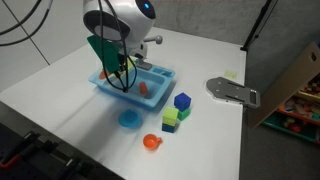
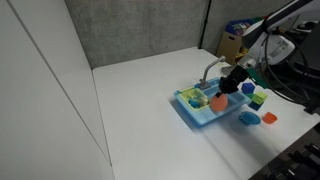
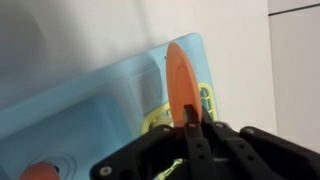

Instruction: Put the orange plate on the sink

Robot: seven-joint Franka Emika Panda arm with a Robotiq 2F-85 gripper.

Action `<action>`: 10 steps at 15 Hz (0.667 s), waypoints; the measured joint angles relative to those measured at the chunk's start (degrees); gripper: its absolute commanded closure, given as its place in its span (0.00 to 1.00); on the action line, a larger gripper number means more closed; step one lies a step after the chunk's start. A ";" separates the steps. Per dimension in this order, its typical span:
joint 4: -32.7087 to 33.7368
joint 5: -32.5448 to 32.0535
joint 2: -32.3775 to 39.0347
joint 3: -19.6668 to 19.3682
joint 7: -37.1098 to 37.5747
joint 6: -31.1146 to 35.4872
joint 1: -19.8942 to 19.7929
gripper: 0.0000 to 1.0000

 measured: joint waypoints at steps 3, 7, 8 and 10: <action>0.24 0.86 0.22 -0.08 0.00 -1.19 -0.14 0.97; 0.27 1.05 1.28 -0.09 0.00 -1.50 -0.14 0.96; 0.29 1.08 1.62 -0.09 0.00 -1.50 -0.14 0.96; 0.40 1.09 2.24 -0.09 0.00 -1.52 -0.14 0.69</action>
